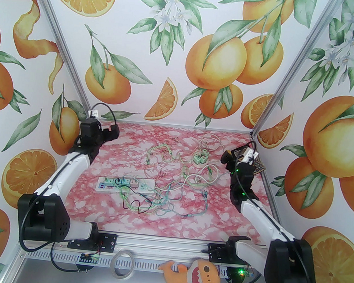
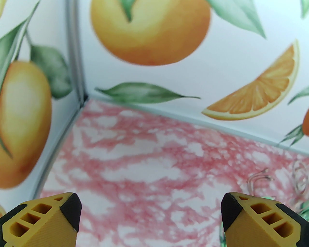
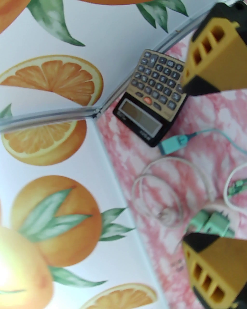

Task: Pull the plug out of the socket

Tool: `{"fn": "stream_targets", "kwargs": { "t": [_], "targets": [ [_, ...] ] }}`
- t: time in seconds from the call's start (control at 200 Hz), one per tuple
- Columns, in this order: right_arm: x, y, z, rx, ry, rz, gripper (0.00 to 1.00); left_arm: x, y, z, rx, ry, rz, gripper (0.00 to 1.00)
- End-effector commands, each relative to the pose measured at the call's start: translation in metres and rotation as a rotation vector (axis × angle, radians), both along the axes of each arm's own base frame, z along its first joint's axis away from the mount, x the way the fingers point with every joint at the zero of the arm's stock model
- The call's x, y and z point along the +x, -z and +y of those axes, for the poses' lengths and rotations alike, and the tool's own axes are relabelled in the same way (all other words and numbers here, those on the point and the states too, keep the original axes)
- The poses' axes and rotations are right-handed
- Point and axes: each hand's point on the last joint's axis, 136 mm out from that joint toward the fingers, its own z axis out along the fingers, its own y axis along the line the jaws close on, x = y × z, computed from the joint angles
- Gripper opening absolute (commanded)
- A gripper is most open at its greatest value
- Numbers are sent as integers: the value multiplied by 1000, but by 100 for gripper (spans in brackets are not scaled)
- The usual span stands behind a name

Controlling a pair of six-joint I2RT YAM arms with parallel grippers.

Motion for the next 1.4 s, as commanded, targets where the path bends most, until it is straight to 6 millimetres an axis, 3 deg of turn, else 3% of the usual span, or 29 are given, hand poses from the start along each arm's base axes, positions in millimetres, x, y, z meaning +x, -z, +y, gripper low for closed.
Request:
{"fn": "stream_targets", "kwargs": {
  "t": [0.0, 0.11, 0.305, 0.445, 0.565, 0.801, 0.956, 1.206, 1.396],
  "targets": [
    [-6, 23, 13, 95, -63, 113, 100, -37, 36, -5, -133, -43, 206, 100],
    [-2, 13, 27, 137, -135, 74, 100, -56, 39, -15, -217, -43, 223, 100],
    [5, 12, 46, 149, -189, 118, 100, -98, 56, -39, -303, -45, 309, 100],
    [7, 2, 77, 53, -265, 122, 100, -131, 68, -55, -324, -59, 370, 100],
    [14, 10, 99, 35, -329, 163, 100, -152, 70, -61, -296, -61, 395, 100],
    [24, 8, 138, -15, -455, 188, 100, -191, 88, -48, -241, -168, 549, 97],
    [19, 12, 167, -75, -561, 234, 100, -211, 104, -35, -220, -273, 629, 95],
    [2, 27, 203, -138, -673, 269, 100, -205, 124, 9, -230, -422, 696, 90],
    [-9, 26, 223, -164, -740, 267, 100, -199, 154, 29, -250, -484, 753, 73]
  ]
}}
